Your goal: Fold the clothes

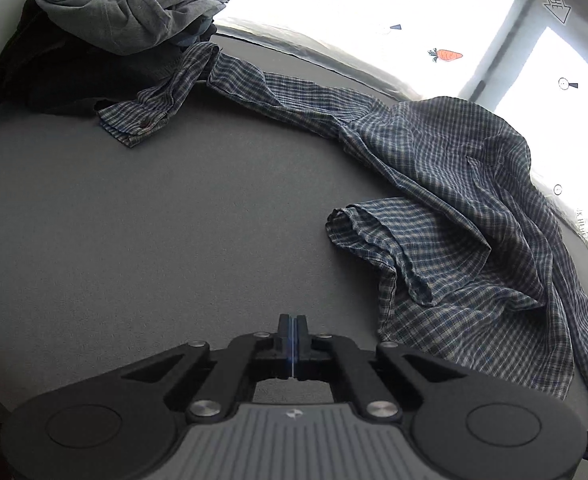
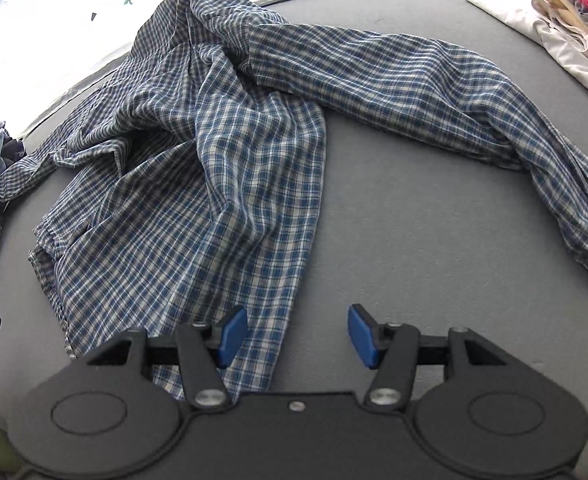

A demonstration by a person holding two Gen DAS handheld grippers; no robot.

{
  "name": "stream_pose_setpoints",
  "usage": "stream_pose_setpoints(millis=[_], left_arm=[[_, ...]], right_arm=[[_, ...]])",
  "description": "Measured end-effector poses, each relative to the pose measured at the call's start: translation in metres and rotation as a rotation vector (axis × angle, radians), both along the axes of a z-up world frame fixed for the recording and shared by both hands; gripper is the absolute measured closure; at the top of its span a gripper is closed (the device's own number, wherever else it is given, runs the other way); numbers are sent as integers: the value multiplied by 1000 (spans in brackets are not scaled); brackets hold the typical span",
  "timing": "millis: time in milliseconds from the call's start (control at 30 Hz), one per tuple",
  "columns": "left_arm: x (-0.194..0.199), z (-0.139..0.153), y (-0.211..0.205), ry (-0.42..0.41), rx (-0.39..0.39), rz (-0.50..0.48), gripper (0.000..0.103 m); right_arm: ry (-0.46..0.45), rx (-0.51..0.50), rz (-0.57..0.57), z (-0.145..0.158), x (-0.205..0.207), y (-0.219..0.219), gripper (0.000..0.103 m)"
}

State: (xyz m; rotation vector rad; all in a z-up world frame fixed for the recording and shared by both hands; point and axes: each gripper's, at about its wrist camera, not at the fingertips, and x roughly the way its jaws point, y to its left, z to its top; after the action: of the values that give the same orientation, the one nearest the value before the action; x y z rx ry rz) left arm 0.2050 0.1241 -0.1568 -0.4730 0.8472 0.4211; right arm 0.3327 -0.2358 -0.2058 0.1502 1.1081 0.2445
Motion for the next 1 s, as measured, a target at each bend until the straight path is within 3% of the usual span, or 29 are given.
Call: stream_pose_setpoints(millis=[200, 233, 300, 333, 467, 667, 867, 1000], left_arm=[[-11, -7, -10, 62, 45, -41, 61], [-7, -5, -12, 50, 67, -68, 57], [3, 1, -17, 19, 126, -136, 36], [8, 4, -21, 3, 161, -177, 33], [38, 9, -42, -20, 326, -384, 33], [80, -1, -61, -20, 486, -669, 33], [102, -21, -75, -10, 751, -979, 34], [104, -33, -75, -18, 869, -1139, 41]], right_arm=[[-23, -53, 13, -4, -3, 14, 35], [-30, -55, 11, -4, -4, 17, 29], [-45, -63, 11, -7, -7, 23, 20], [-51, -75, 12, -8, -7, 27, 16], [-49, -135, 2, -10, -6, 40, 10], [-13, -114, -89, -11, 4, 44, 0], [7, -177, -165, -14, 11, 57, 0], [4, -186, -225, -14, 12, 59, 0]])
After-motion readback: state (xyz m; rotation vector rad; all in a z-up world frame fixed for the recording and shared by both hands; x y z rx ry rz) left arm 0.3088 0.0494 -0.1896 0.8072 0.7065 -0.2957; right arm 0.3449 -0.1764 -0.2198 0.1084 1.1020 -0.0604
